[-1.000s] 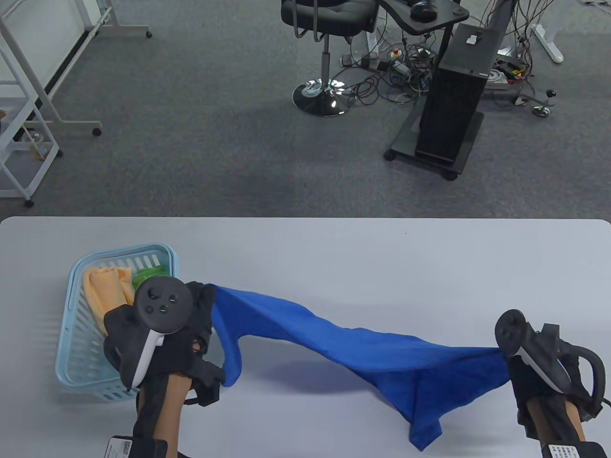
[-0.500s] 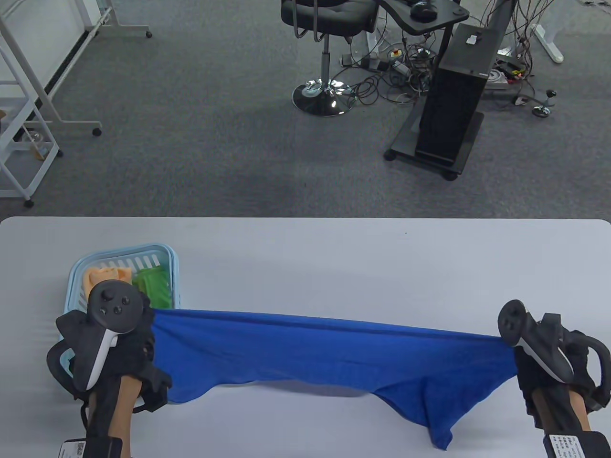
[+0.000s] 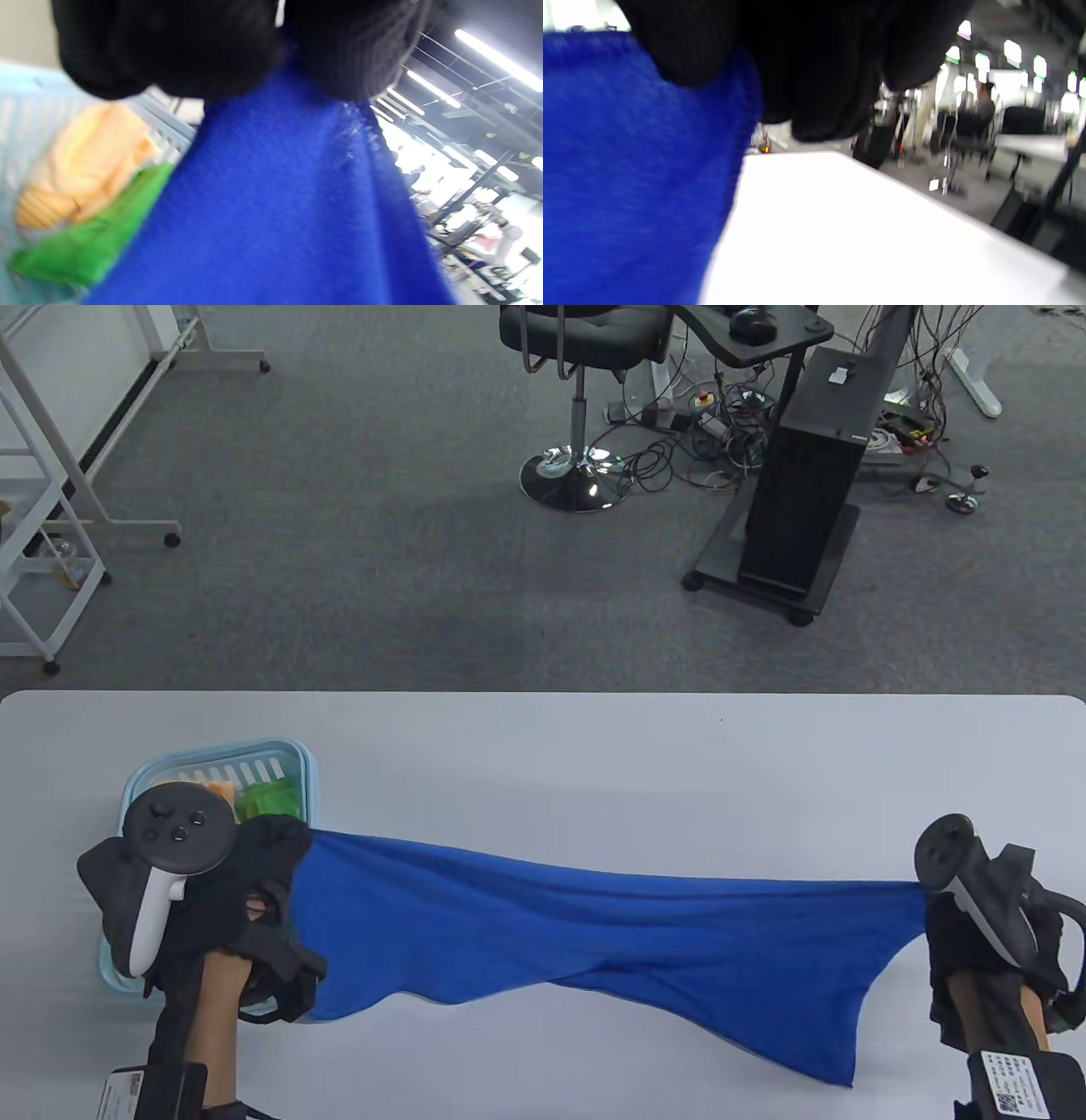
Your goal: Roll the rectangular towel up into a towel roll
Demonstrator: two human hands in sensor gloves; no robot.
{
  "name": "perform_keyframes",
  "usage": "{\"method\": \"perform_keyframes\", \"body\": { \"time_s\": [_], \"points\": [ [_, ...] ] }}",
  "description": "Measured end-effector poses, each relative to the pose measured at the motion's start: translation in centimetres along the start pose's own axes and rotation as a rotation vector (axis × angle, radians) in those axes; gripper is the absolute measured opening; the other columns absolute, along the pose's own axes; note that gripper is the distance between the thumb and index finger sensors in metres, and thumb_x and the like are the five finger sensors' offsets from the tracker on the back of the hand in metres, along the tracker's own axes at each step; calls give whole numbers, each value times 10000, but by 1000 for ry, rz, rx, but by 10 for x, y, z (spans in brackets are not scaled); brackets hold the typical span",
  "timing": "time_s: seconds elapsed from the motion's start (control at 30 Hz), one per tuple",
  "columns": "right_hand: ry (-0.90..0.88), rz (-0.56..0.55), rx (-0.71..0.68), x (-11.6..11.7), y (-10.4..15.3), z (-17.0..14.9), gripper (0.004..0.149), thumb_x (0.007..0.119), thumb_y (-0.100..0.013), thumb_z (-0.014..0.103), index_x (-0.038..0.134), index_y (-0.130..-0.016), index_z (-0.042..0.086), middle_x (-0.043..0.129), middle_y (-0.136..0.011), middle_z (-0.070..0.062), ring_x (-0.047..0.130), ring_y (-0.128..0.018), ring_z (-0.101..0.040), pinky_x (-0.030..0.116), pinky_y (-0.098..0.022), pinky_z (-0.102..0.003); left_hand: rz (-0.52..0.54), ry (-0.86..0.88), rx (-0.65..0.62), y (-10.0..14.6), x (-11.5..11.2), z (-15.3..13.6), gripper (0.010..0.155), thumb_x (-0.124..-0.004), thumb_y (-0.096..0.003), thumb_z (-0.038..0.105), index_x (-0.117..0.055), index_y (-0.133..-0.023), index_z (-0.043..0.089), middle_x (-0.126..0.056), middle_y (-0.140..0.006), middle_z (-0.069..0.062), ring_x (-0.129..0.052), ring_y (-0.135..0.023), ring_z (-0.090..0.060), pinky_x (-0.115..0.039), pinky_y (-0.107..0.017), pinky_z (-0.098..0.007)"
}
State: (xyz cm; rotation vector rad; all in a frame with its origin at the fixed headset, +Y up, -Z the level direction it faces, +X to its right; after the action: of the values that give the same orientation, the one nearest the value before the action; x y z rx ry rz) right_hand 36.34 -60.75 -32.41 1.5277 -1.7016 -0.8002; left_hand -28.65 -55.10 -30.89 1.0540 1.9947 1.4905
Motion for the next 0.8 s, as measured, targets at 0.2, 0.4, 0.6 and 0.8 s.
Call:
{"method": "perform_keyframes", "body": {
  "time_s": [0.2, 0.4, 0.6, 0.8],
  "points": [
    [-517, 126, 15, -4, -7, 5, 451, 795, -345, 263, 866, -786, 198, 925, -737, -102, 1075, -244, -74, 898, -373, -357, -109, 390, 1, -19, -36, 17, 445, -755, -461, 318, -875, -872, 197, -987, -835, -201, -1055, -25, -7, -953, -235, -378],
    [-813, 93, 5, -11, -18, 9, 438, 787, -344, 255, 851, -775, 211, 896, -779, -100, 1074, -540, -114, 834, -532, -374, -64, 577, -64, -39, -49, 36, 450, -708, -474, 352, -830, -877, 195, -943, -875, -210, -1074, -667, -310, -806, -505, -556],
    [-921, -195, 93, -51, -23, -22, 440, 783, -330, 274, 843, -762, 219, 848, -819, -104, 1045, -606, -101, 803, -569, -361, -23, 731, -231, -53, -27, 46, 451, -691, -473, 357, -811, -873, 184, -776, -1024, -183, -884, -888, -325, -672, -631, -568],
    [-965, -289, 138, -52, -17, -68, 435, 784, -327, 261, 850, -754, 208, 797, -859, -114, 1007, -661, -121, 760, -594, -387, -136, 694, -377, -44, -21, 26, 451, -677, -483, 361, -798, -871, 164, -668, -1098, -129, -724, -983, -307, -569, -688, -556]
  ]
}}
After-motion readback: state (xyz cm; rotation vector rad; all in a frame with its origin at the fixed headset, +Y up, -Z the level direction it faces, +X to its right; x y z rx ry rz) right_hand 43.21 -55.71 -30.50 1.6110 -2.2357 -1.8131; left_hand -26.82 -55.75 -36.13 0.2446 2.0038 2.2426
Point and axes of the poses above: the tracker on the back of each hand, its own z axis roughly to the thumb side, its own y axis roughly from the fingertips to the wrist, x = y × z, the point moved 3 cm from there along -y, roughly from the wrist to the fingertips
